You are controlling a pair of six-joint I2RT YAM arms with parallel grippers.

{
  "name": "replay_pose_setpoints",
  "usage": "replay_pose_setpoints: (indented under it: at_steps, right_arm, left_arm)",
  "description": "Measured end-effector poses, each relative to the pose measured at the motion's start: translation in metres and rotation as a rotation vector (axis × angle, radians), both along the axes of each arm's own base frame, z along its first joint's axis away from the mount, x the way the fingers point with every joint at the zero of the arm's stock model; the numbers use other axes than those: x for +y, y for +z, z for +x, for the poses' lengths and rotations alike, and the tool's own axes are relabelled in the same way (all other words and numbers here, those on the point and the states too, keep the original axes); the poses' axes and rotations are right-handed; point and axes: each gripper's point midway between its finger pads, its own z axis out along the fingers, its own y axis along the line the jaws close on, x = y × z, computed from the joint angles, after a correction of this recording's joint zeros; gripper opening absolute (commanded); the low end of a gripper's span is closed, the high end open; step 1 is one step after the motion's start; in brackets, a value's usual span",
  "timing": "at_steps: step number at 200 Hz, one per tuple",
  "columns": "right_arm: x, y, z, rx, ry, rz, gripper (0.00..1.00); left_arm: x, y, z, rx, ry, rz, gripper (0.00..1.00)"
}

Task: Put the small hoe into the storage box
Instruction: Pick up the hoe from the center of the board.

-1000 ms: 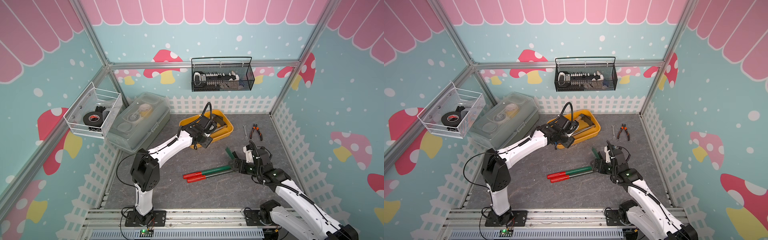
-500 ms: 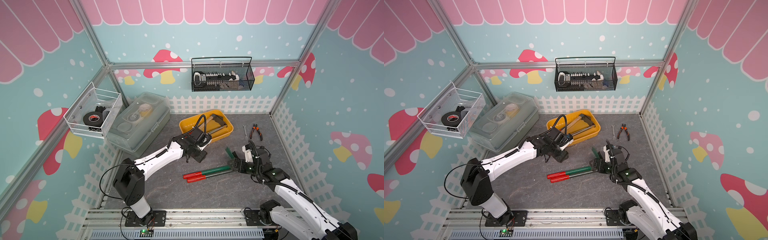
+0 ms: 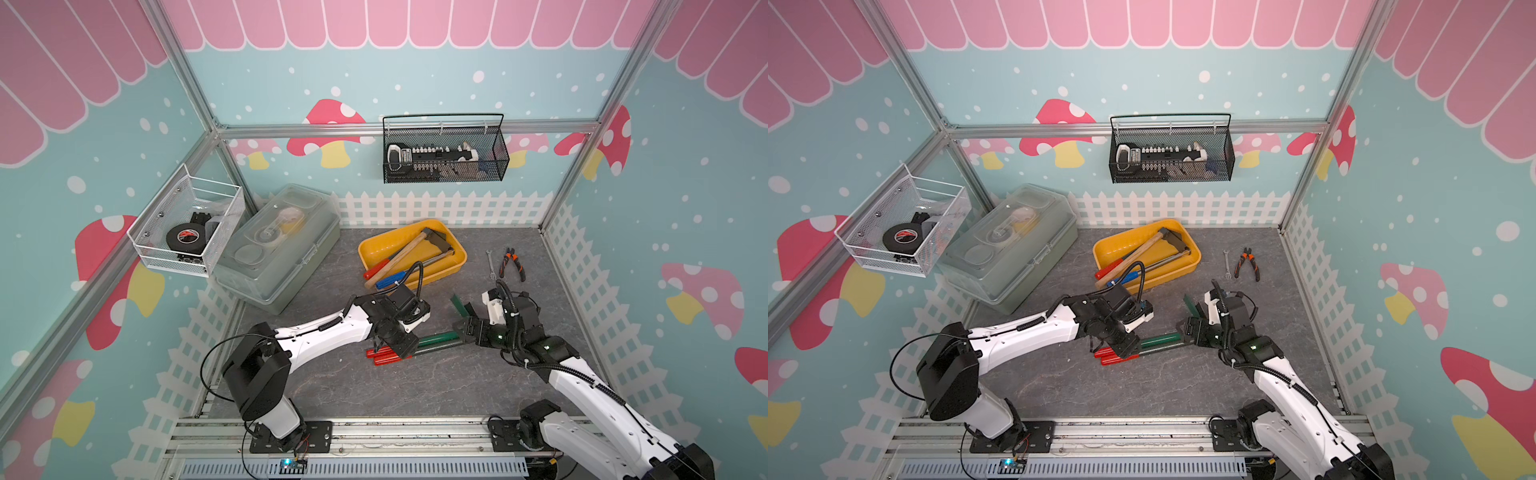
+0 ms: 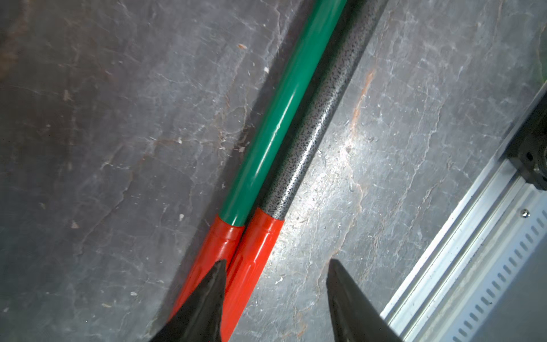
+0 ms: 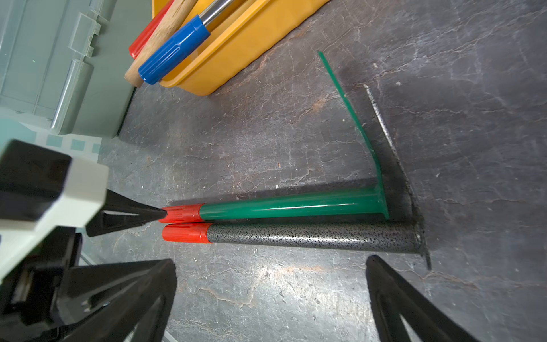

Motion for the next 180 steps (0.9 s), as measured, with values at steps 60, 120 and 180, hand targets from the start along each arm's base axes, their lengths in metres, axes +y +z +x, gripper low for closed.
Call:
replay_pose_setpoints:
  at_steps: [60,120,180]
  right_arm:
    - [0.000,-0.002,-0.001,0.003,-0.021,0.025,0.99]
    - [-0.002,-0.003,-0.004,0.004,-0.041,0.044,0.99]
    - [-0.004,-0.007,-0.005,0.016,-0.054,0.047,0.99]
  left_arm:
    - [-0.007,-0.014,-0.011,0.015,-0.004,-0.001,0.53]
    - [-0.007,-0.039,-0.012,0.034,0.005,0.032,0.51]
    - [-0.008,-0.059,-0.007,0.032,0.010,0.068,0.50]
